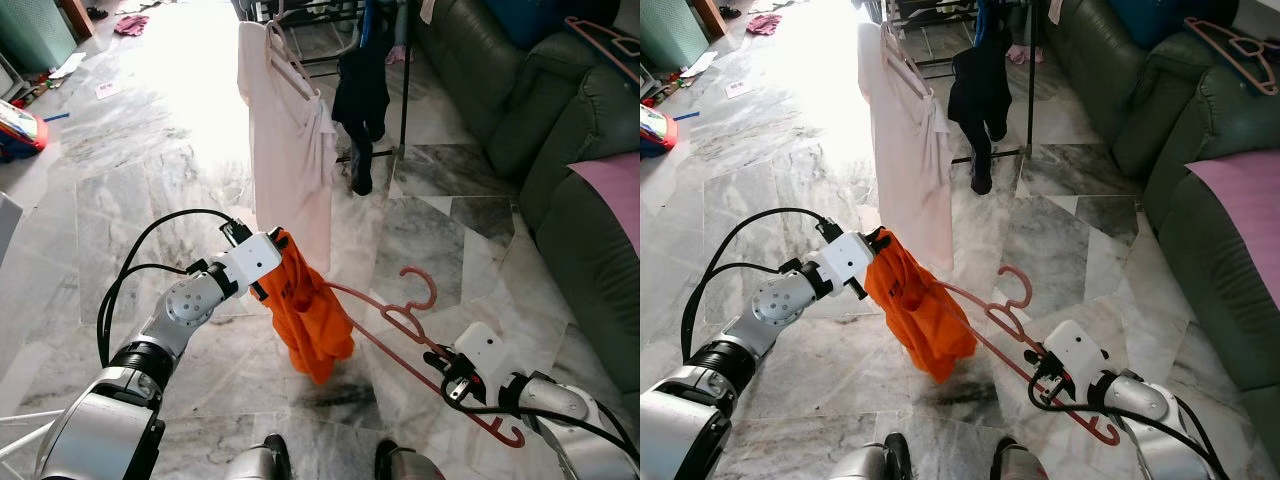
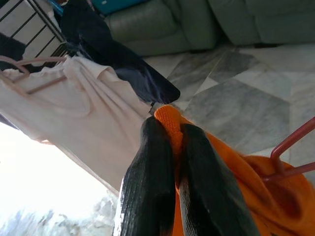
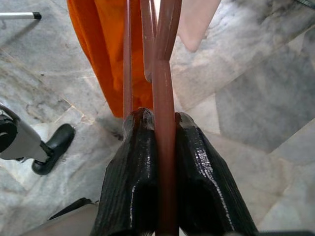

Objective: Hang hanger

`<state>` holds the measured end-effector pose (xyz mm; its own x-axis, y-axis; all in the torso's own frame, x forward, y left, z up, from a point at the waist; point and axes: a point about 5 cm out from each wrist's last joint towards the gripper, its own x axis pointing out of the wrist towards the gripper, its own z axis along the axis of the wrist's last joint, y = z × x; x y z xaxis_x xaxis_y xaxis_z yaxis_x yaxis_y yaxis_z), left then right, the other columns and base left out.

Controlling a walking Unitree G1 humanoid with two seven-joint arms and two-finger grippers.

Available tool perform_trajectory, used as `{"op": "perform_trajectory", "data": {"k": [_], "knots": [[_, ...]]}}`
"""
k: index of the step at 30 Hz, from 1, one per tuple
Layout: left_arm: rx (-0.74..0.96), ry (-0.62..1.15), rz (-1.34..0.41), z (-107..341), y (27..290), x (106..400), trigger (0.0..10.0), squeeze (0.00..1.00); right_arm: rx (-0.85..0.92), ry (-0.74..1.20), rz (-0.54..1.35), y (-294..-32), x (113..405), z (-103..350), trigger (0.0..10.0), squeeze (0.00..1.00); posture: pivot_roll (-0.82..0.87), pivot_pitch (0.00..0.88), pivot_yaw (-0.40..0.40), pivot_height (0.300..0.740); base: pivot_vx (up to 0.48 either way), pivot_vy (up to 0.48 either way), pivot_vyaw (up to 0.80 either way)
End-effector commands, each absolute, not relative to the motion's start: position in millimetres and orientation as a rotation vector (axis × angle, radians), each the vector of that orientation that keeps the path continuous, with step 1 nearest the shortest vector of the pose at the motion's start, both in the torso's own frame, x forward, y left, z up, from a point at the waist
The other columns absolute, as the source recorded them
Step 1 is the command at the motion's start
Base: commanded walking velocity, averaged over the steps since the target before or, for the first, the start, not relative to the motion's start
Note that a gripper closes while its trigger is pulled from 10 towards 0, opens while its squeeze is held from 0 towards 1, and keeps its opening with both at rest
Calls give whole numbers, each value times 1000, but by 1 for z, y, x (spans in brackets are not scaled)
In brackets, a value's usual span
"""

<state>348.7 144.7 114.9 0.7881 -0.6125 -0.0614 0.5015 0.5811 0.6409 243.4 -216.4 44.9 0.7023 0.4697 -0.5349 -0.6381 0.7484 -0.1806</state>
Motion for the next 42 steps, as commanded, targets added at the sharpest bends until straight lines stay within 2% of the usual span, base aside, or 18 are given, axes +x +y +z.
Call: {"op": "perform_trajectory", "data": {"k": [1, 8, 16, 30, 36, 42], "knots": [[684, -194, -650, 117, 150, 347, 10000, 0, -346, 489, 628, -215, 241, 40, 10000, 0, -86, 216, 91, 740, 0, 0, 0], [668, -270, -706, 123, 137, 342, 10000, 0, -324, 508, 633, -210, 245, 31, 10000, 0, -79, 218, 92, 740, 0, 0, 0], [659, -289, -803, 114, 119, 332, 10000, 0, -324, 450, 747, -194, 253, 42, 10000, 0, -72, 215, 90, 740, 0, 0, 0], [631, -328, -864, 115, 104, 325, 10000, 0, -354, 473, 830, -195, 253, 45, 10000, 0, -81, 211, 90, 740, 0, 0, 0], [610, -380, -950, 117, 91, 315, 10000, 0, -335, 523, 834, -193, 255, 33, 10000, 0, -71, 209, 87, 740, 0, 0, 0], [585, -433, -1122, 121, 72, 295, 10000, 0, -271, 588, 768, -195, 257, 17, 10000, 0, -71, 209, 87, 740, 0, 0, 0]]}}
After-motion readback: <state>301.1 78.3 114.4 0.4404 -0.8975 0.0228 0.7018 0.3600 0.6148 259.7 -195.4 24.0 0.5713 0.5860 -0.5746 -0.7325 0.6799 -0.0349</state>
